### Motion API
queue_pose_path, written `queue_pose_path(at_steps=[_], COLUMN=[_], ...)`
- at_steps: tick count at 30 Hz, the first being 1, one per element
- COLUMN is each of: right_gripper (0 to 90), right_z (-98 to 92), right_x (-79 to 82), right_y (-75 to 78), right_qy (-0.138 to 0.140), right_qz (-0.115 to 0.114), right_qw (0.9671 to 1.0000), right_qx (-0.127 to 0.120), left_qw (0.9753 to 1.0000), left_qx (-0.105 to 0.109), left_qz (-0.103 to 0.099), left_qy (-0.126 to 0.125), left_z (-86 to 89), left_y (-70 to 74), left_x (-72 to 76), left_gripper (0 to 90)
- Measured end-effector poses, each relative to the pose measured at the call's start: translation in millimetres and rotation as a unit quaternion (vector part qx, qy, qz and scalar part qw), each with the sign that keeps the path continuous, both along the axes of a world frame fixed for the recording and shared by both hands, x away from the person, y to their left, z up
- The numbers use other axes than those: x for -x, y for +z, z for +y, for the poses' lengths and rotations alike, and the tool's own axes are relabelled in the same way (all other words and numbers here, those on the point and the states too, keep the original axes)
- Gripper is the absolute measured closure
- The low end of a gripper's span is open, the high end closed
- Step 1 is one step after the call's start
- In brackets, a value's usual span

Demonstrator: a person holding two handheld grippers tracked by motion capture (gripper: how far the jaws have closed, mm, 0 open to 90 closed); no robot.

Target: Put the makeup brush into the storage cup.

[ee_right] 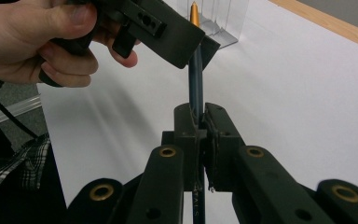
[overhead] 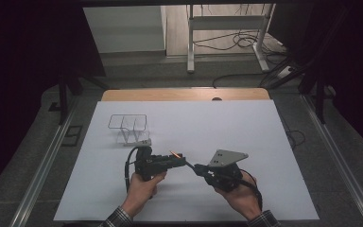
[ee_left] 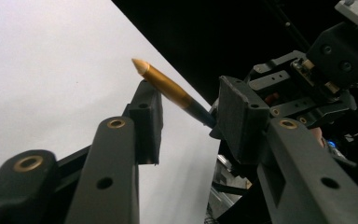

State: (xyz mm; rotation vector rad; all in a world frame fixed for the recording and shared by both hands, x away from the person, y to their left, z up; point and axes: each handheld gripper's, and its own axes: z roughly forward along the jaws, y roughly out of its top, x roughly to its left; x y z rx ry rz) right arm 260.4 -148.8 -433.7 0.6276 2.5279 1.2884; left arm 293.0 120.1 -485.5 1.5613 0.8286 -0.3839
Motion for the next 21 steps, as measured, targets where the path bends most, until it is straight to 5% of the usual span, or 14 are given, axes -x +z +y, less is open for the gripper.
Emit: queue_pose_path(at_steps=[9, 12, 21], right_gripper=[83.8, 83.7, 82.7], right_z=[1.6, 2.7, 4.3], right_x=[-0.3, -0.5, -2.2], right_y=[-0.9, -1.7, -5.3], right_qy=[0.001, 0.002, 0.002], right_qz=[0.001, 0.001, 0.005], right_qw=[1.0000, 1.0000, 1.0000], right_qx=[0.002, 0.004, 0.001], left_qw=[0.9996, 0.9985, 0.9993], left_qx=[0.025, 0.050, 0.036], left_qz=[0.014, 0.021, 0.009], left_qy=[-0.004, -0.010, 0.003], left_z=[1.0, 1.3, 2.1], left_y=[-2.6, -3.7, 0.2], left_x=[-0.7, -0.7, 2.4], left_gripper=[70.3, 79.4, 82.9])
